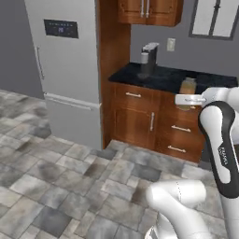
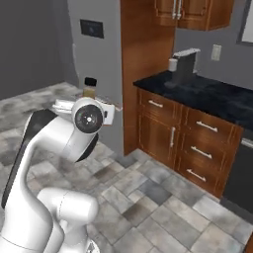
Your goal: Take the cinnamon bottle from the cabinet and place it on the dining table, next to the plate with the cupcake. Then take the chocolate from the dining counter and place it on the cupcake plate.
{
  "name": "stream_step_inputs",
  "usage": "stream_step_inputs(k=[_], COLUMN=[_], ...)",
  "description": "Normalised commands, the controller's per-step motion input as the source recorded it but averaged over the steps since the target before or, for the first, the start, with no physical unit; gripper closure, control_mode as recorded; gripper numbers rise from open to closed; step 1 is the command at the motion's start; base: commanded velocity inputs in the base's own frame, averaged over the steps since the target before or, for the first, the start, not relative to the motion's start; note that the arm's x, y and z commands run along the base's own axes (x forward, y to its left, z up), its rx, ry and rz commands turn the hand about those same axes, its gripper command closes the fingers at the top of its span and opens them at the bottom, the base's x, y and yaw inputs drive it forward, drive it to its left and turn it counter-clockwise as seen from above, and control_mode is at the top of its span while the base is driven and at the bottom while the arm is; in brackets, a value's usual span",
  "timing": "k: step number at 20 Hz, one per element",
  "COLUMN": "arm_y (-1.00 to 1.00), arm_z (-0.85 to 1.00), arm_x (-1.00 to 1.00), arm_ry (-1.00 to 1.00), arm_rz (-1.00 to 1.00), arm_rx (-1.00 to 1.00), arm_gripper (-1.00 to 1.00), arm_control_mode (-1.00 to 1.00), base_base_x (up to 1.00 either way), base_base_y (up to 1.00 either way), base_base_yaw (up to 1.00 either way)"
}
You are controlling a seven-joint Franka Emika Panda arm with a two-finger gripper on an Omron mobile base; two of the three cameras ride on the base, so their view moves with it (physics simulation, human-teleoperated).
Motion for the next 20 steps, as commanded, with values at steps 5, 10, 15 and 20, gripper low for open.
stream_step_inputs(k=[5, 10, 15, 20], arm_y=[0.0, 0.0, 0.0, 0.0], arm_z=[0.0, 0.0, 0.0, 0.0], arm_x=[0.0, 0.0, 0.0, 0.0], arm_ry=[0.0, 0.0, 0.0, 0.0], arm_rz=[0.0, 0.0, 0.0, 0.0], arm_rx=[0.0, 0.0, 0.0, 0.0], arm_gripper=[1.0, 1.0, 1.0, 1.0], arm_control_mode=[1.0, 1.0, 1.0, 1.0], base_base_x=[0.16, 0.26, 0.36, 0.43], base_base_y=[-0.05, -0.04, -0.05, -0.13], base_base_yaw=[0.9, 0.84, 0.76, 0.58])
